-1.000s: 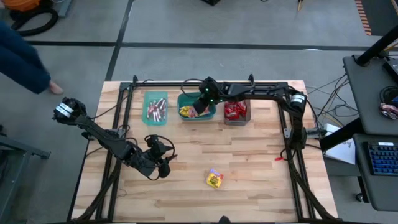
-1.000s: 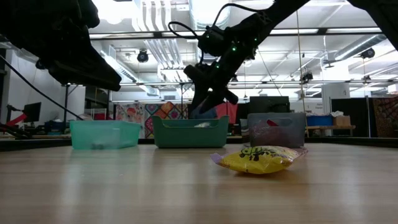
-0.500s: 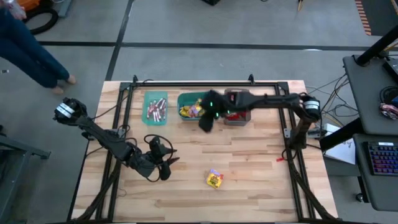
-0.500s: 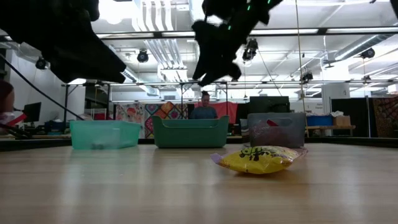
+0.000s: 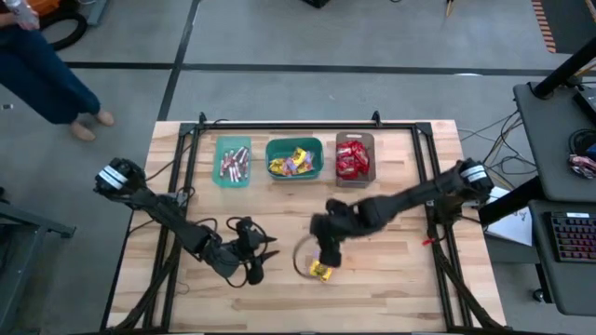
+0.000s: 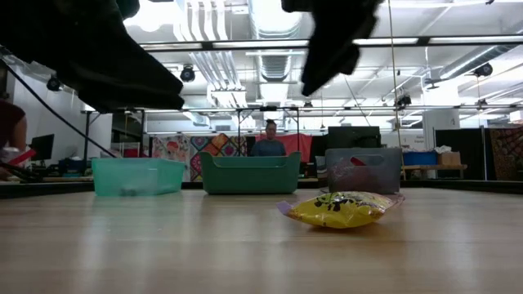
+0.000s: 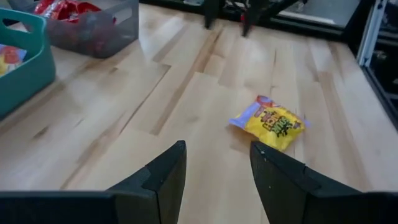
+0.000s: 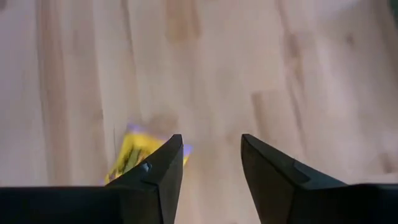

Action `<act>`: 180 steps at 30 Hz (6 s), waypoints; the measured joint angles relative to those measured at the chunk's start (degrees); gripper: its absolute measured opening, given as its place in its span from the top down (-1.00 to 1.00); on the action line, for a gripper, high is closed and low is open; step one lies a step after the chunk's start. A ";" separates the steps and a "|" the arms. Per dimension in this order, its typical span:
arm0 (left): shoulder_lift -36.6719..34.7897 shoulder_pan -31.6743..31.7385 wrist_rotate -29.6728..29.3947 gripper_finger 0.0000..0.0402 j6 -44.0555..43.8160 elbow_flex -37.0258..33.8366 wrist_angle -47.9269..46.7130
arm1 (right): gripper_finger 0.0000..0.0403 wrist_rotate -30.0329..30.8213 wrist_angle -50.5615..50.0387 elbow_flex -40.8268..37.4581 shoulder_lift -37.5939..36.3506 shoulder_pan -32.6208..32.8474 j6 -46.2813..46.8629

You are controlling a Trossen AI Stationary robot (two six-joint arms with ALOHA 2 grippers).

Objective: Sort candy
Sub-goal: Put the yellow candy into the green bin, then return to Home Position

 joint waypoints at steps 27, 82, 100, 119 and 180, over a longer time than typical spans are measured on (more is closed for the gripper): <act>26.08 -0.39 6.05 -0.06 19.83 18.42 10.20 | 0.14 13.01 42.88 -33.55 0.00 17.65 19.12; -8.67 37.65 1.21 1.00 25.54 4.13 -20.03 | 0.14 30.34 45.32 -34.45 -12.63 18.69 15.75; -7.35 50.33 15.00 0.52 31.35 4.64 -18.53 | 0.14 31.49 45.32 -34.45 -11.98 17.79 15.75; -37.82 4.56 4.89 0.56 18.10 -10.66 -11.41 | 0.14 31.33 60.90 -34.26 -13.33 15.39 -14.09; -82.94 13.62 7.08 0.96 7.08 -25.27 -34.34 | 0.14 28.77 89.04 -79.26 -67.13 -7.37 -44.06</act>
